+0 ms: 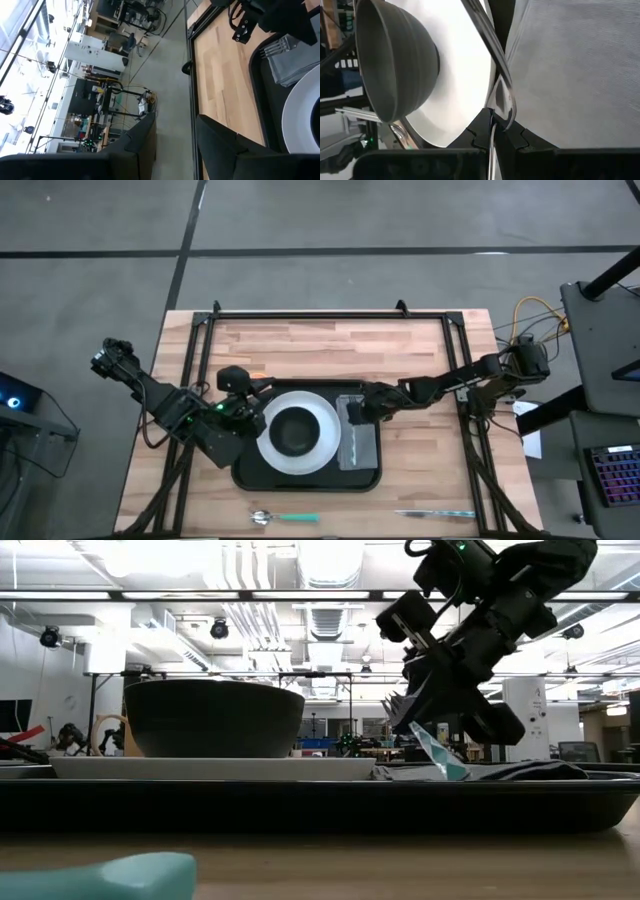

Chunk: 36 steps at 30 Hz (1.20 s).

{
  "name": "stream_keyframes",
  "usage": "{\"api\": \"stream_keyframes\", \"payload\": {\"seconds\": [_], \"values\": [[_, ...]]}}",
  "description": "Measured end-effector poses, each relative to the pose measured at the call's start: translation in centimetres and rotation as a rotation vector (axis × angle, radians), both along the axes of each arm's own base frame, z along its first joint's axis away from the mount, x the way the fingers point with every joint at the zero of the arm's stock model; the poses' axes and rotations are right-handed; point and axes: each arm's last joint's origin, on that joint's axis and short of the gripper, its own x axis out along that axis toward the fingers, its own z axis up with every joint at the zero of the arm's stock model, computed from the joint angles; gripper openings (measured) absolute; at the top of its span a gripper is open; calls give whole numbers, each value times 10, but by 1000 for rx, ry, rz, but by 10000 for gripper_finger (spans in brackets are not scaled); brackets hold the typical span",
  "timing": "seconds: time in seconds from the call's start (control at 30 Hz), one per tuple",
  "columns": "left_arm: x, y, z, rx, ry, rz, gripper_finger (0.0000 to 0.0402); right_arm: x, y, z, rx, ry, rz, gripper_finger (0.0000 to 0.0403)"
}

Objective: Set up tray
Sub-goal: Put the green fork on the gray table napkin on the black serving tray

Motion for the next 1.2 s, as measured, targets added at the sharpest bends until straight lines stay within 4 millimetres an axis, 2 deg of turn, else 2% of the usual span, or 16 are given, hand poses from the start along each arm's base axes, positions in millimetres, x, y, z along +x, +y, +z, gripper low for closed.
{"api": "stream_keyframes", "payload": {"seconds": [0.27,0.5,0.67,1.07,1.2], "values": [[0,0,0,4,3,-1,121,5,2,-3,30,-36,25,8],[0,0,0,3,3,-1,121,16,4,-23,52,-53,75,8],[0,0,0,3,3,-1,121,19,4,-21,54,-91,75,8],[0,0,0,0,4,-4,121,14,4,-23,47,-33,66,9],[0,-1,0,-10,10,-17,121,13,3,-23,44,-26,68,21]]}}
